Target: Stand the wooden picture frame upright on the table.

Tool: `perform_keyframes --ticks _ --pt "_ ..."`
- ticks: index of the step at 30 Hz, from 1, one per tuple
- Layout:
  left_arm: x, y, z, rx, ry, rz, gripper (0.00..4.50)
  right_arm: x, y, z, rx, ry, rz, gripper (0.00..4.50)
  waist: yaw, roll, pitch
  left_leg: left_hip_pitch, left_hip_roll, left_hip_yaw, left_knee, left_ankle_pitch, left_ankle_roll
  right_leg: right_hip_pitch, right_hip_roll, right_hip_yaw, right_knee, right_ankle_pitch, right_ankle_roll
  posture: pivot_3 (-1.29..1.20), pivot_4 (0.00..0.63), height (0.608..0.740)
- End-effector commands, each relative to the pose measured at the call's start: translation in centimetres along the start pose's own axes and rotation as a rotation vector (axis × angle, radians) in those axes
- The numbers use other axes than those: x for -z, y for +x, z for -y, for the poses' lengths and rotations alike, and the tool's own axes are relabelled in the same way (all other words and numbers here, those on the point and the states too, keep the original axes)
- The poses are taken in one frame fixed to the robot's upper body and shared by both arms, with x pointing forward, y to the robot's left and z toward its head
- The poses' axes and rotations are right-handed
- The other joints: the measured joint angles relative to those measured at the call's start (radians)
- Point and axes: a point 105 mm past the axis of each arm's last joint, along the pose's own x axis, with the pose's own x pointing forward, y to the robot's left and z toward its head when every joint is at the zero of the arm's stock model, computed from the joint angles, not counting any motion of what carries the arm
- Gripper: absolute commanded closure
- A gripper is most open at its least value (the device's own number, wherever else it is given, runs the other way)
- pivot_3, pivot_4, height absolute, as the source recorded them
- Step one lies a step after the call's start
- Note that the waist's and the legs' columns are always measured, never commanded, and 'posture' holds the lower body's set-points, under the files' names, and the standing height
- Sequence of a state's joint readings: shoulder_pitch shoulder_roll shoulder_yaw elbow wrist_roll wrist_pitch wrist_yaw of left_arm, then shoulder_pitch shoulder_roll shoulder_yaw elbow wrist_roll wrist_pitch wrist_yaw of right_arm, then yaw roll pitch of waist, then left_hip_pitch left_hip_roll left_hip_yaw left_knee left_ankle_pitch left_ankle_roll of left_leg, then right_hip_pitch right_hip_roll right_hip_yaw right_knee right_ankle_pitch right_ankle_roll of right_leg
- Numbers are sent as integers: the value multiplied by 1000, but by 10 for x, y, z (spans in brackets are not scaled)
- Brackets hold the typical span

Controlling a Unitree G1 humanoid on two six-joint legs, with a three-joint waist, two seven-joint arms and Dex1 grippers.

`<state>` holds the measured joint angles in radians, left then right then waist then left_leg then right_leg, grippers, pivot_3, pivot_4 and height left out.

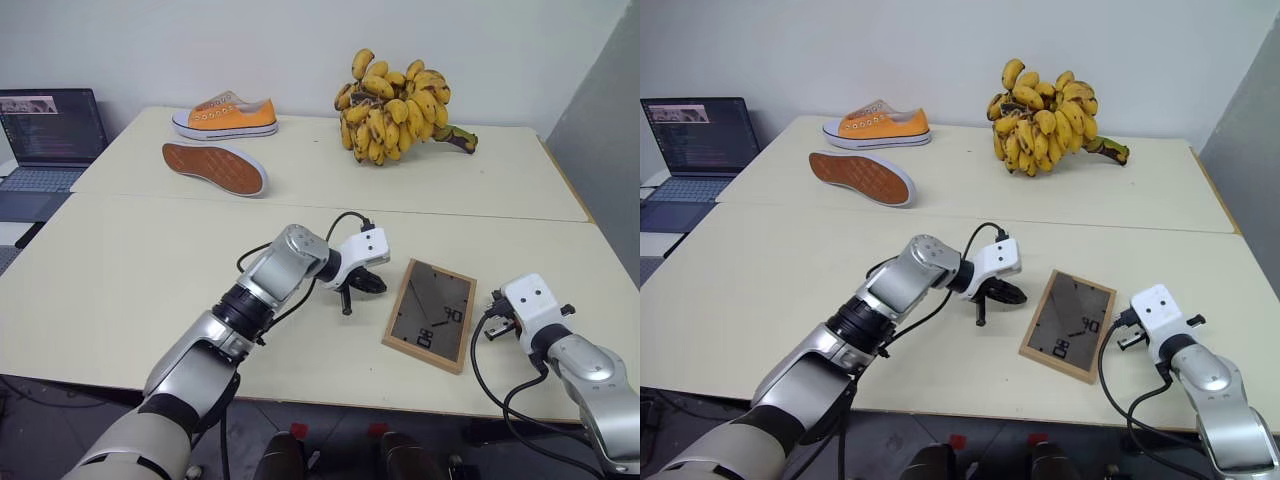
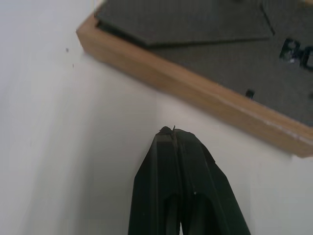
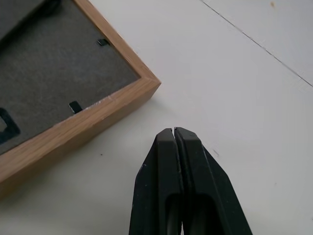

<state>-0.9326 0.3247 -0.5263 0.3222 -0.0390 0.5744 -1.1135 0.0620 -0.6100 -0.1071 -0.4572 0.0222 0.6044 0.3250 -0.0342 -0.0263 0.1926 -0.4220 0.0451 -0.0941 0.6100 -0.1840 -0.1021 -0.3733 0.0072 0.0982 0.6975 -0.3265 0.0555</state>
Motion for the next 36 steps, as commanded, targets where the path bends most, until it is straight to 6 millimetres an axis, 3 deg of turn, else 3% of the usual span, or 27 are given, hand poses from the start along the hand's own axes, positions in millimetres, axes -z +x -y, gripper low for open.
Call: perform_keyframes --ticks 1,5,12,23,26,30,36 --pt "-16 19 2 3 31 25 4500 -7 1 -2 1 -11 4 4457 -3 0 0 0 0 0 0 0 0 0 0 0 0 0 0 0 150 740" --pt "-17 27 1 -1 21 27 4500 -16 6 -12 -32 -5 22 4457 -1 0 0 0 0 0 0 0 0 0 0 0 0 0 0 0 150 740" --pt "-12 18 -10 -41 -9 26 4500 -40 18 -25 -81 28 77 4457 -12 0 0 0 0 0 0 0 0 0 0 0 0 0 0 0 150 740" --pt "-5 -17 -32 -154 -41 28 4500 -75 47 -53 -187 13 153 4457 -22 1 0 0 0 -1 0 0 0 0 0 -1 1 0 -1 0 150 740" --pt "-1 -21 -31 -161 -54 27 4500 -83 47 -42 -157 -44 175 4457 -22 1 0 0 0 -1 0 0 0 0 0 -1 1 0 -1 0 150 740" --pt "7 -18 -21 -135 -48 10 4500 -96 33 -3 -73 -100 203 4457 -16 1 0 -1 0 -2 0 0 0 0 0 -1 0 0 -1 0 150 740" --pt "4 -7 -11 -104 -38 18 4500 -48 12 11 -74 -153 50 4457 -7 1 0 -1 0 -3 0 0 0 0 0 -2 0 0 -1 0 150 740"
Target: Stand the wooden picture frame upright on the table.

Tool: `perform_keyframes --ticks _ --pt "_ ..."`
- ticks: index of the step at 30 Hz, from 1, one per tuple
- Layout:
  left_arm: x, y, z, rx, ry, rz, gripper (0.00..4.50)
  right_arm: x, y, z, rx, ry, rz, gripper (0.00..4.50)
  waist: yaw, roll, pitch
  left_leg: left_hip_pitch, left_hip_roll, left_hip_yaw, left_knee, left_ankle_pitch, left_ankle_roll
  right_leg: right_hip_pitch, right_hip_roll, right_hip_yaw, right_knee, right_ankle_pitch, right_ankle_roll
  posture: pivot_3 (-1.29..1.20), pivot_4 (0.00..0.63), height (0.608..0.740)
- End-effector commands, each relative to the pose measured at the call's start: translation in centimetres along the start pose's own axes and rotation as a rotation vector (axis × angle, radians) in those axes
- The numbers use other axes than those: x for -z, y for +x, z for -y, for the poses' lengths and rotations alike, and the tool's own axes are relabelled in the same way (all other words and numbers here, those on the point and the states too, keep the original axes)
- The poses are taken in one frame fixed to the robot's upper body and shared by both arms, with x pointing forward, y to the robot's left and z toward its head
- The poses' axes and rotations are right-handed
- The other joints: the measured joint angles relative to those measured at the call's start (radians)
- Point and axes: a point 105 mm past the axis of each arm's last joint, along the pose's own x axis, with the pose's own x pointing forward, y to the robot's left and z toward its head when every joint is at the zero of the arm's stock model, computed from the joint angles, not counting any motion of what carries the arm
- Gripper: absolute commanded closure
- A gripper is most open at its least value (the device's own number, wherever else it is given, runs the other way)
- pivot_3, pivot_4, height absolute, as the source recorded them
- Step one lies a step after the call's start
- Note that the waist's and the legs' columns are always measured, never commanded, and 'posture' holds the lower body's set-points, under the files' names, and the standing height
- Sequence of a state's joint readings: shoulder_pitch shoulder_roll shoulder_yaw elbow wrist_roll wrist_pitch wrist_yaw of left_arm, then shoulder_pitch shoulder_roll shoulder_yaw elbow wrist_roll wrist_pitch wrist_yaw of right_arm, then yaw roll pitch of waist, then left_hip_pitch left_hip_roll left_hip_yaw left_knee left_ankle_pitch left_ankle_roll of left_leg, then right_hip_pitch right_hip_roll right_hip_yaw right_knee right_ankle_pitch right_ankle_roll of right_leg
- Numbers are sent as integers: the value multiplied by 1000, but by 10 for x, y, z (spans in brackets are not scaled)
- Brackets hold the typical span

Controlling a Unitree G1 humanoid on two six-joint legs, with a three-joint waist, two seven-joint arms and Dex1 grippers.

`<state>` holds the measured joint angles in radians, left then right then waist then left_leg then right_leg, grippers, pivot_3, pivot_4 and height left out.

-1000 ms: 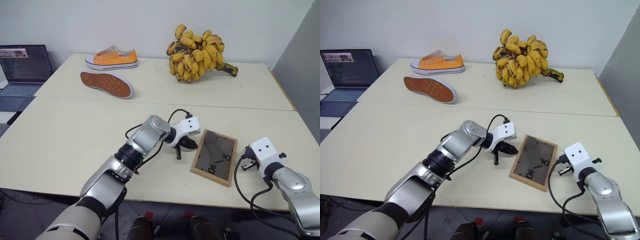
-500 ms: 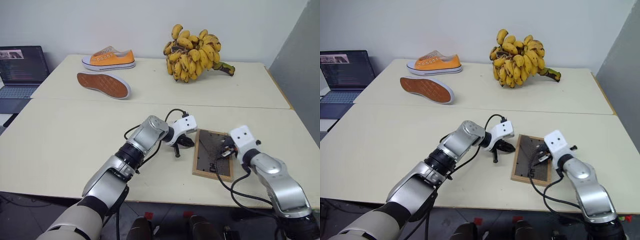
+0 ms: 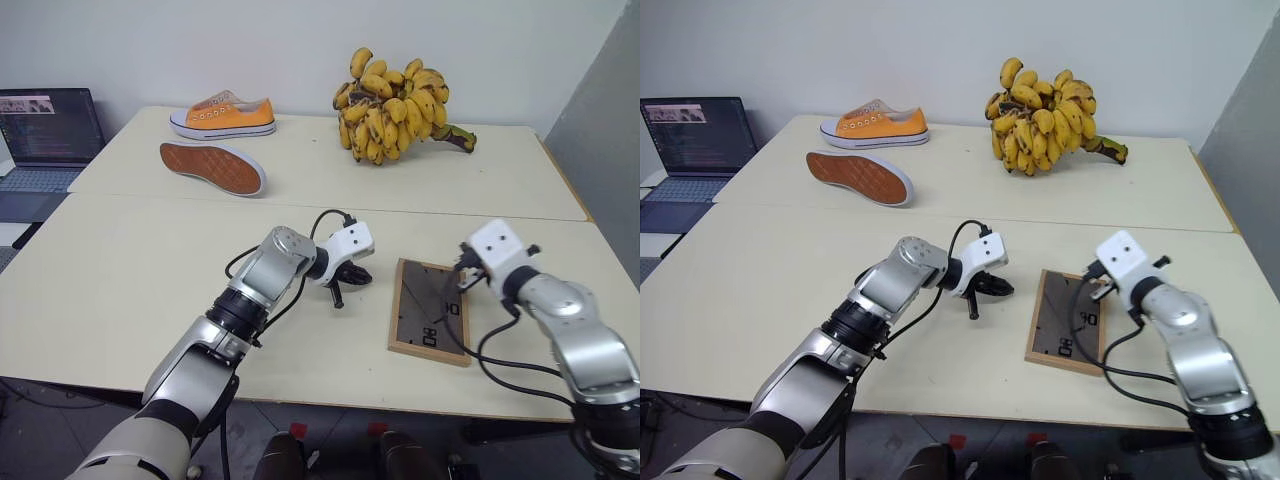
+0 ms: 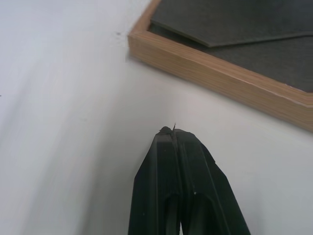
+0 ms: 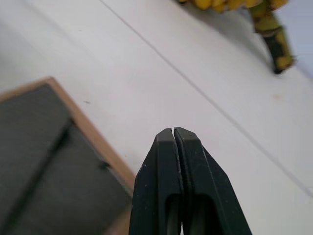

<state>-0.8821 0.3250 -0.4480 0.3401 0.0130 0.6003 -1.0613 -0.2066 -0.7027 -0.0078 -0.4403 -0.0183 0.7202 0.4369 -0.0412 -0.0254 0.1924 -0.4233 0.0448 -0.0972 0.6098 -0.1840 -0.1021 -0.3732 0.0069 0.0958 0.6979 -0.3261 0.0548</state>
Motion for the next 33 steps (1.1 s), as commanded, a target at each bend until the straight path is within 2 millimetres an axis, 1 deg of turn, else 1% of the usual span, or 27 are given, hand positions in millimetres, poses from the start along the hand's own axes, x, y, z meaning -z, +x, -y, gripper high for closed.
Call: perform_keyframes --ticks 1,3,6,10,14,15,18,21,24,30,33 --pt "-19 3 6 16 57 37 4500 20 -14 -9 -30 3 -58 4457 0 0 0 0 0 0 0 0 0 0 0 0 0 0 0 0 150 740" --pt "-23 7 8 29 63 42 4500 32 -19 -21 -63 25 -93 4457 0 0 0 0 0 1 0 0 0 0 0 1 0 0 0 0 150 740" --pt "-26 13 9 36 68 45 4500 35 -19 -33 -81 58 -101 4457 -5 0 0 0 0 1 1 0 0 0 0 1 0 0 0 0 150 740" --pt "-30 21 10 42 68 47 4500 29 -10 -46 -100 88 -84 4457 -16 1 0 2 0 1 1 0 0 1 1 2 1 0 1 0 150 740" --pt "-32 20 9 45 73 51 4500 20 1 -54 -113 109 -61 4457 -17 1 0 2 0 2 0 0 0 1 0 2 0 0 1 0 150 740" --pt "-32 18 7 39 74 51 4500 14 6 -55 -118 113 -47 4457 -17 1 0 2 0 2 0 0 0 1 0 2 0 0 1 0 150 740" --pt "-29 9 -5 -3 64 46 4500 -12 26 -63 -146 114 20 4457 -25 1 0 2 0 2 0 0 0 0 1 2 1 0 1 0 150 740" --pt "-26 0 -12 -30 56 44 4500 -25 37 -69 -174 109 50 4457 -26 1 0 3 1 2 0 0 0 0 1 2 1 0 0 0 150 740" --pt "-23 -9 -19 -63 49 41 4500 -32 44 -74 -203 100 65 4457 -22 1 0 2 1 1 0 0 0 0 1 1 1 0 0 0 150 740" --pt "-18 -27 -34 -134 23 40 4500 -35 53 -83 -246 97 70 4457 -19 1 0 1 0 1 0 0 0 -1 0 1 1 0 0 0 150 740" --pt "-12 -39 -42 -174 16 29 4500 -38 58 -89 -265 107 77 4457 -19 1 0 1 0 1 0 0 0 -1 0 1 1 0 0 0 150 740"
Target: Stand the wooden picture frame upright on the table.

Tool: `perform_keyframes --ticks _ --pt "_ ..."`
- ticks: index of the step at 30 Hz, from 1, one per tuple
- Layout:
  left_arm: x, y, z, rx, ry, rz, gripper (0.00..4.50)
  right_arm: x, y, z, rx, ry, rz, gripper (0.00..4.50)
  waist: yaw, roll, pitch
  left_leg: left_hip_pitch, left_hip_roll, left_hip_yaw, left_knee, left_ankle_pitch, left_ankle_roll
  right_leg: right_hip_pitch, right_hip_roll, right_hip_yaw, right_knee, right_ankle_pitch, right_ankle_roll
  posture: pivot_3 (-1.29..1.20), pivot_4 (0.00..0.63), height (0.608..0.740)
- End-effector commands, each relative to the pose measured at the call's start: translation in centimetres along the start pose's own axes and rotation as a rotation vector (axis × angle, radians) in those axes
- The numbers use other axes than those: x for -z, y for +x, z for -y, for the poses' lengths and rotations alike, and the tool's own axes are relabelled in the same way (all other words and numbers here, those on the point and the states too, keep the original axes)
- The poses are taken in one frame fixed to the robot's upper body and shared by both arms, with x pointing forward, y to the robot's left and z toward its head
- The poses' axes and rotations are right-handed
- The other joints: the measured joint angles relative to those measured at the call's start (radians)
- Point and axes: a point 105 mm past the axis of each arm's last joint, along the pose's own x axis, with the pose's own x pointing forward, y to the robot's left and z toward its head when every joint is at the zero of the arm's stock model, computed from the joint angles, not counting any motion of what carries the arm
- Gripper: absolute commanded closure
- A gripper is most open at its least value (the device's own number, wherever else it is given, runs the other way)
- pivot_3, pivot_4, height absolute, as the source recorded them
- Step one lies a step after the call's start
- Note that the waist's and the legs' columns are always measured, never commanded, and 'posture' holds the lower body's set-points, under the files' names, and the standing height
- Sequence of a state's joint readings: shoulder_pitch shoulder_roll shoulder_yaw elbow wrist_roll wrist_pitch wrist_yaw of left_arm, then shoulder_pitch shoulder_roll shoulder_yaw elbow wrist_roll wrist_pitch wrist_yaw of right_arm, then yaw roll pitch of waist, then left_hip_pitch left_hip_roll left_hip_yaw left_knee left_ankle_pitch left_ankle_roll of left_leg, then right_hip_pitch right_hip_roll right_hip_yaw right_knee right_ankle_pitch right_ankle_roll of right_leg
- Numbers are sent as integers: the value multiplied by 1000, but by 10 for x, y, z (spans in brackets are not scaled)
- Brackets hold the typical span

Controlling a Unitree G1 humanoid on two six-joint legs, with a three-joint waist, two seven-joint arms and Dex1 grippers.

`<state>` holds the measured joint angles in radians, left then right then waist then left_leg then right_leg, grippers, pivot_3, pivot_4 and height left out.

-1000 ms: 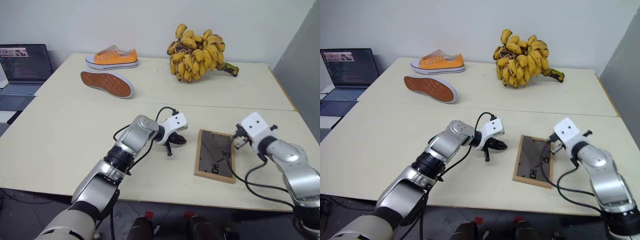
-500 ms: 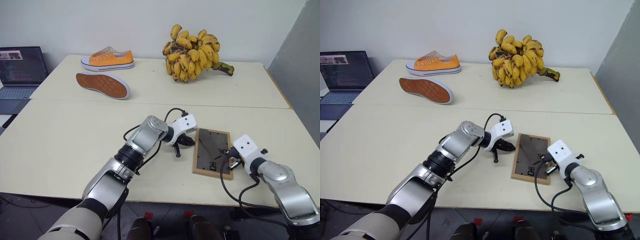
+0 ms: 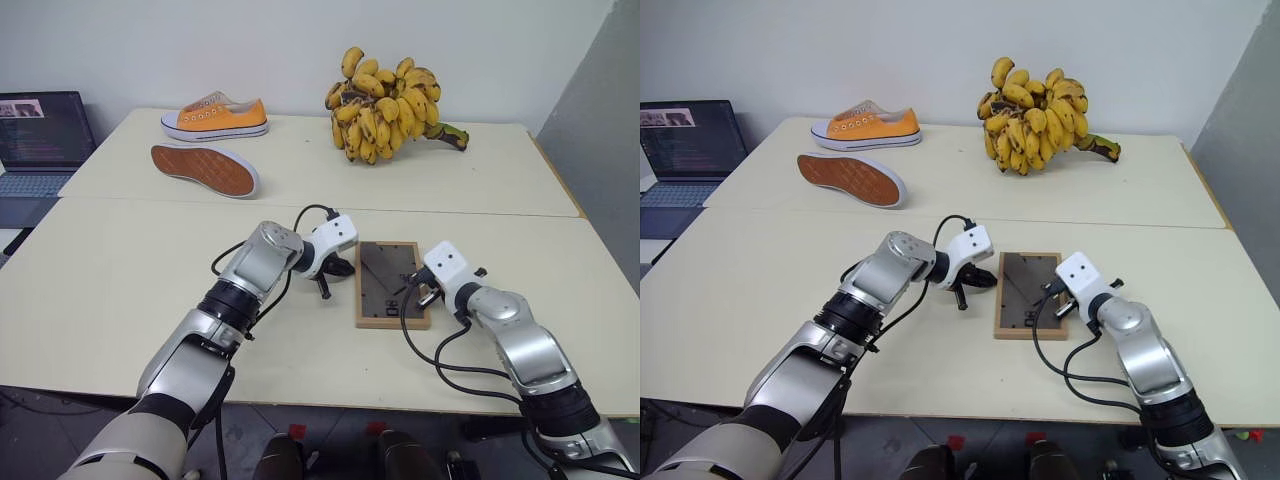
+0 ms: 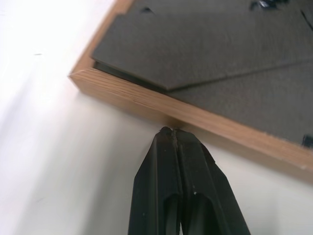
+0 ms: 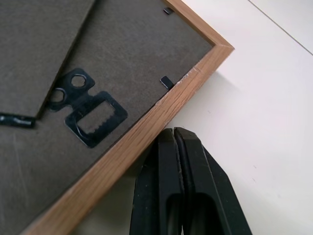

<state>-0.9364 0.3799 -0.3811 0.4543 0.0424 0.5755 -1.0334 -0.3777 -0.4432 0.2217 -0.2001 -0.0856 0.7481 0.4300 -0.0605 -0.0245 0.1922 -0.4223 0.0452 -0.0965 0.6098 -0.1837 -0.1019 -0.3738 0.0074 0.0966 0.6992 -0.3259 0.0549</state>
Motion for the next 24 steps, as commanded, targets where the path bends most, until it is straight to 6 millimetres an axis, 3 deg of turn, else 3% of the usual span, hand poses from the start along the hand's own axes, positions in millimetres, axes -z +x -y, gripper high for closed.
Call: perform_keyframes --ticks 1,8,19,24 --pt "-23 -15 -8 -42 60 68 4500 -27 7 -15 -69 -21 100 4457 0 0 0 0 0 0 0 0 0 0 0 0 0 0 0 0 150 740" --pt "-11 -24 -6 -56 60 52 4500 -30 14 -15 -72 -35 114 4457 -3 0 0 1 0 0 0 0 0 0 0 0 1 0 0 0 150 740" --pt "4 -72 -9 -125 -18 80 4500 0 -21 17 -9 -64 66 4457 1 0 0 0 0 0 0 0 0 0 0 0 1 0 0 0 150 740" --pt "29 -91 -4 -145 -319 16 4500 18 -41 29 12 -71 21 4457 1 0 0 1 0 -1 0 0 0 0 0 0 1 0 0 0 150 740"
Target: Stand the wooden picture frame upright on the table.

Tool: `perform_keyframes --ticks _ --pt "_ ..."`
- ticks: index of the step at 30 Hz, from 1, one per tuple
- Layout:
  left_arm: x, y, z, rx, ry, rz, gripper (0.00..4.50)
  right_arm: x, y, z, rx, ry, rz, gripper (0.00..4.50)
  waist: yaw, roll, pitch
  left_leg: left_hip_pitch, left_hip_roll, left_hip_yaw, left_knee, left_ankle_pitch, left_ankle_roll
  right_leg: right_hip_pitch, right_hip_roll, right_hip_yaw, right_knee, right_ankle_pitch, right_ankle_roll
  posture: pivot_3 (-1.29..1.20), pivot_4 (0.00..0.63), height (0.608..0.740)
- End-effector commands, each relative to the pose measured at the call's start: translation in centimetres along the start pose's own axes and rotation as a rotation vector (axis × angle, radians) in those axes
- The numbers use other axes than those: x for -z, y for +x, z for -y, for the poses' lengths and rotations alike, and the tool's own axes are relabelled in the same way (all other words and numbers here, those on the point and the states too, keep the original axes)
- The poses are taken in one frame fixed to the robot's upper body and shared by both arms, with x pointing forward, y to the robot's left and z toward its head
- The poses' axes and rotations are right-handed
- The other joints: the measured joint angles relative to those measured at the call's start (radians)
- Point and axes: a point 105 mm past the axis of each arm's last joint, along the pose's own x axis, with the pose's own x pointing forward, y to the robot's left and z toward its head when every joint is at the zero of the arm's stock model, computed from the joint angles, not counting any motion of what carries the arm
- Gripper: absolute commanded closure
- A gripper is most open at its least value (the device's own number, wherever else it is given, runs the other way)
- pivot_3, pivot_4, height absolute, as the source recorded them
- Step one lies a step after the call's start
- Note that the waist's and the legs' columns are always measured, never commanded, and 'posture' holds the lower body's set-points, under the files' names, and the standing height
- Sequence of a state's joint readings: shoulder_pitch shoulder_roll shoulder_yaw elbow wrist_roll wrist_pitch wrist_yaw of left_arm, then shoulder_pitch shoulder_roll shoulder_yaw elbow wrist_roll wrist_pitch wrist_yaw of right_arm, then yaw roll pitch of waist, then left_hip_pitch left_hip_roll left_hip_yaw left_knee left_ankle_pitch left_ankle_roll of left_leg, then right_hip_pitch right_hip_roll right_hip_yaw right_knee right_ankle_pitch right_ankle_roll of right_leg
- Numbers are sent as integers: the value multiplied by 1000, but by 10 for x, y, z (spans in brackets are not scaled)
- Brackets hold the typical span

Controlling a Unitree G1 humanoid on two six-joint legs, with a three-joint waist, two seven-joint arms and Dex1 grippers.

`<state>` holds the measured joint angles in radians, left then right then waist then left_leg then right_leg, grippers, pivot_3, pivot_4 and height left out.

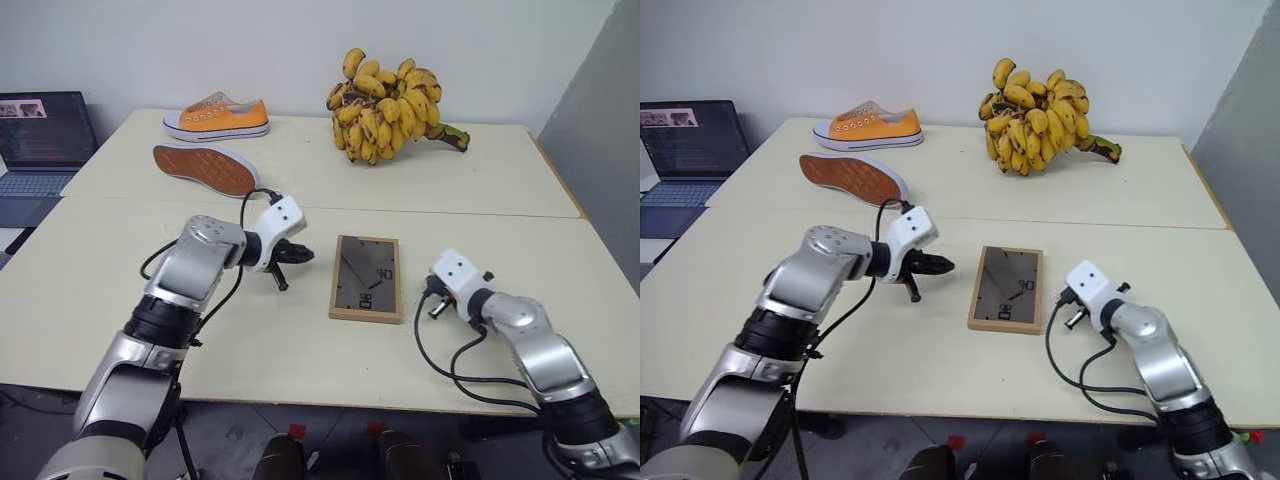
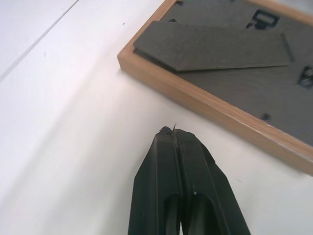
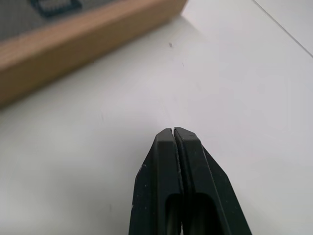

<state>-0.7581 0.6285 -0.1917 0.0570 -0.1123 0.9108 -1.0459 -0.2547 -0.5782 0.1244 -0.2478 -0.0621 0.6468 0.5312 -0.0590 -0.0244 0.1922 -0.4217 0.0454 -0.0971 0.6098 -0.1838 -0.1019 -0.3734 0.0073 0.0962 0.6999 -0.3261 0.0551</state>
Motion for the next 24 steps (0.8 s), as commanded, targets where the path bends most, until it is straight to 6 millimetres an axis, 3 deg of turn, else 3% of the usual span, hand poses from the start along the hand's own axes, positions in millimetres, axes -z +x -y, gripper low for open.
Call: perform_keyframes --ticks 1,4,8,20,24 --pt "6 -13 2 -37 -163 -34 4500 -5 -15 8 19 -23 36 4457 0 0 0 0 0 0 0 0 0 0 0 0 0 0 0 0 150 740" --pt "15 -14 17 9 -355 -70 4500 3 -21 5 7 -22 18 4457 0 0 0 0 0 0 0 0 0 0 0 0 0 0 0 0 150 740" --pt "13 -14 32 90 -546 -54 3836 9 -19 -2 -1 -2 4 4500 0 0 0 0 0 0 0 0 0 0 0 0 0 -1 1 0 150 740" --pt "5 -13 36 210 -687 19 793 11 -12 -12 -27 -10 7 4500 1 0 0 2 0 0 0 0 0 1 0 0 0 0 0 0 150 740" --pt "7 -7 40 252 -742 25 658 16 -13 -12 -37 -22 -6 4500 1 0 0 2 0 0 0 0 0 1 0 0 0 0 0 0 150 740"
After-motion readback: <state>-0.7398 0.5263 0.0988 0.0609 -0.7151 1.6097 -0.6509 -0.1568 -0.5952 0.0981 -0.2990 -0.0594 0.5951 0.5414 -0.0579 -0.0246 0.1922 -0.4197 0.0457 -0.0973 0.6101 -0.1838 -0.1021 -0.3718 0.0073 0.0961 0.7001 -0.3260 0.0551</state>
